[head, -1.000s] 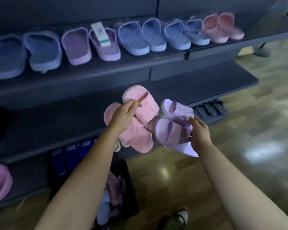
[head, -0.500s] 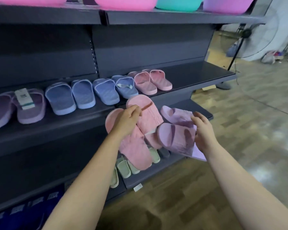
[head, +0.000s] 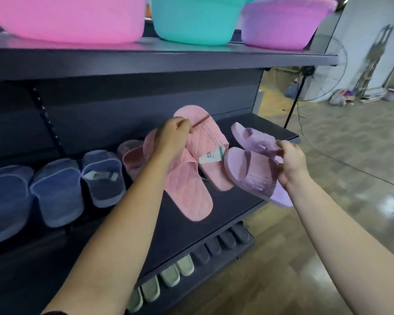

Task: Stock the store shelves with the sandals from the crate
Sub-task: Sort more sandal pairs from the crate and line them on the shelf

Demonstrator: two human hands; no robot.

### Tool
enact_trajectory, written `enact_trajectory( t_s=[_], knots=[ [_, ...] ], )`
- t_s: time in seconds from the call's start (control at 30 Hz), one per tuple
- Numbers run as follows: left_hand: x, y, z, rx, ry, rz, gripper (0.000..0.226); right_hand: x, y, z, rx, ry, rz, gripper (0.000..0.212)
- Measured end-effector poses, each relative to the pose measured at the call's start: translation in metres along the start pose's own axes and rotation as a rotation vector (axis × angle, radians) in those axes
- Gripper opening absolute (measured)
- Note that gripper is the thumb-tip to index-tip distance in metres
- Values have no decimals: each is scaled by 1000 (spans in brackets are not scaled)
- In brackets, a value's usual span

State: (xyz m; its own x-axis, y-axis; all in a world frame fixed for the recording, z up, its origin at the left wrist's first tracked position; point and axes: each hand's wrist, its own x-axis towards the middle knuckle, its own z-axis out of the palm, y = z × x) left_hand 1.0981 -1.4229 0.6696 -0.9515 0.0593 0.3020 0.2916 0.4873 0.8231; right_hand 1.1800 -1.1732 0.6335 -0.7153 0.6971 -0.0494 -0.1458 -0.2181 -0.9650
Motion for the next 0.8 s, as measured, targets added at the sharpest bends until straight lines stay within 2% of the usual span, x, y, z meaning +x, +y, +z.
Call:
enact_trajectory(
  t_s=[0.13, 0.23, 0.33, 0.5, 0.63, 0.7, 0.8],
  knots=[
    [56, 11, 30, 15, -9, -42, 25, 64, -16, 10, 86, 32, 32, 13],
    [93, 9, 47, -84, -11, -46, 23, 113, -20, 18, 109, 11, 15, 21],
    [125, 10, 71, -183, -3, -46, 20, 158, -20, 34, 113, -21, -3, 38],
    [163, 18, 128, 47, 9, -36, 23, 235, -8, 57, 63, -131, 0, 30],
    [190, 12, 164, 162, 54, -68, 33, 284, -5, 71, -71, -191, -12, 35],
    [199, 5, 176, 232, -16, -104, 29, 301, -4, 76, -111, -225, 20, 46],
    [202, -15, 188, 362, -168, -198, 28, 312, -1, 81, -141, -298, 62, 35]
  ],
)
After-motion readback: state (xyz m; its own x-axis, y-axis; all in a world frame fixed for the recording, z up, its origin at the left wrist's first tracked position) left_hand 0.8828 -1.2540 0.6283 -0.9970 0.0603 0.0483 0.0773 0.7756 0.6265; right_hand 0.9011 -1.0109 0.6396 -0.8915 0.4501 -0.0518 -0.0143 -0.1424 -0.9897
